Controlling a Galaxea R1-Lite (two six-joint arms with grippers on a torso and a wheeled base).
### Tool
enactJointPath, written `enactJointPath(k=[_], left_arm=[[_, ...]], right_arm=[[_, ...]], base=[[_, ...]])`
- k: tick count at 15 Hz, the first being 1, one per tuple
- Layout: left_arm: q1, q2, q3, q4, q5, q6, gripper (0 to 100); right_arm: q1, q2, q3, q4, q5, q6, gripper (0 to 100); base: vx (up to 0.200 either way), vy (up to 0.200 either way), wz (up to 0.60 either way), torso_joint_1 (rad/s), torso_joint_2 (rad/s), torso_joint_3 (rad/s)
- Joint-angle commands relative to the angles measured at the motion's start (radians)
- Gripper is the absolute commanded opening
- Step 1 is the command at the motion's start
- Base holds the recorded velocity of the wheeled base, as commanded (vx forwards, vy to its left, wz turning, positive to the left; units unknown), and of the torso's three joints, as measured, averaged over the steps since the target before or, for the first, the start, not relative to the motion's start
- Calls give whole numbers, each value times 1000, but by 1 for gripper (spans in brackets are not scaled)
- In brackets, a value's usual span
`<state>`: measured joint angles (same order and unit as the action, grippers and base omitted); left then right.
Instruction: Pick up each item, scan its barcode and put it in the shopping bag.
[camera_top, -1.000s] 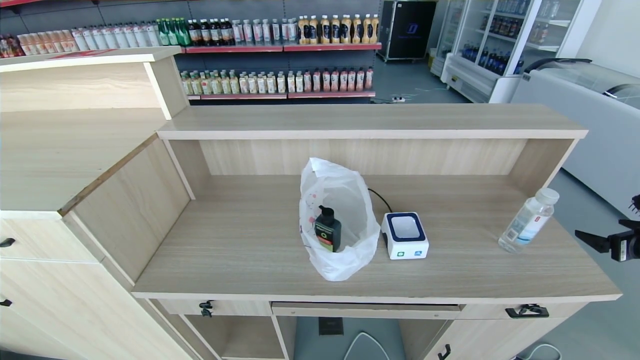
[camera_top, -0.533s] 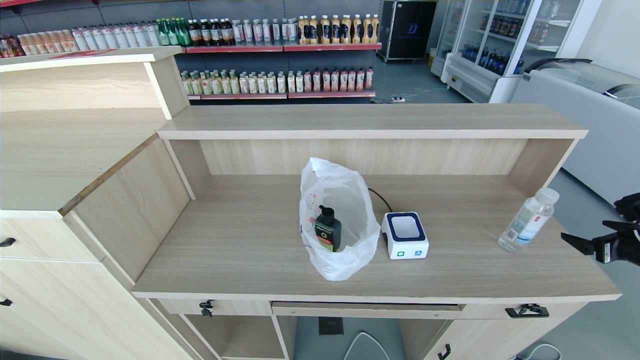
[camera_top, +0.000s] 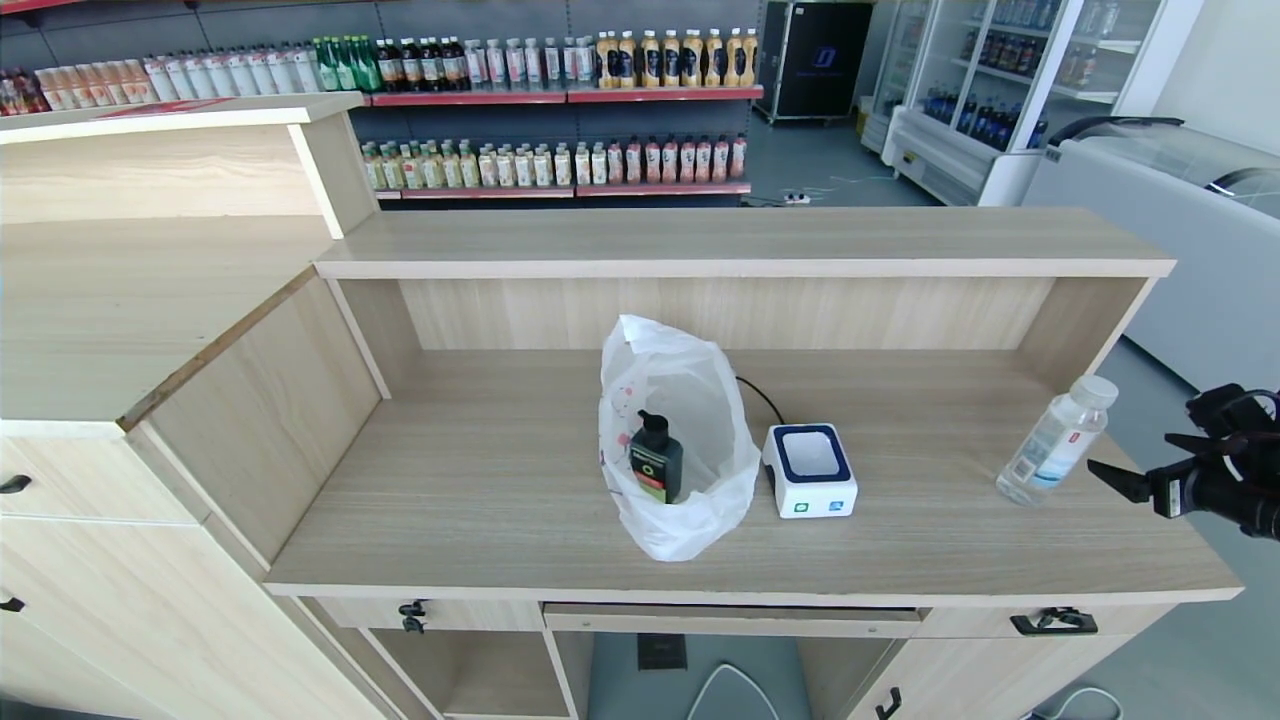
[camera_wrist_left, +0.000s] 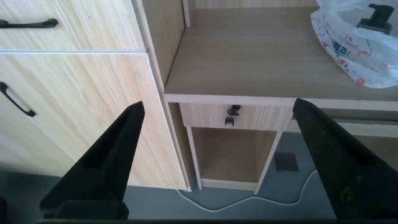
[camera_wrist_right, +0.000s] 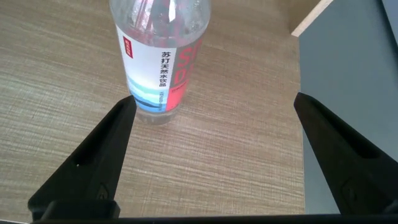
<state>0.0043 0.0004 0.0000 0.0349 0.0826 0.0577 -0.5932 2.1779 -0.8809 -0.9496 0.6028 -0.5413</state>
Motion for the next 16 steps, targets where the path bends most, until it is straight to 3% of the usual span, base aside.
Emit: enactJointPath(k=[1, 10, 16], left_arm=[[0, 0, 0, 0, 0, 1, 100], [0, 0, 0, 0, 0, 1, 100], [0, 0, 0, 0, 0, 1, 100]], right_arm=[[13, 28, -20, 0, 0, 0, 100], [72, 62, -40, 0, 0, 0, 100], [112, 106, -127, -3, -1, 15, 100]], base=[[0, 0, 0, 0, 0, 0], [0, 0, 0, 0, 0, 0], [0, 0, 0, 0, 0, 0]])
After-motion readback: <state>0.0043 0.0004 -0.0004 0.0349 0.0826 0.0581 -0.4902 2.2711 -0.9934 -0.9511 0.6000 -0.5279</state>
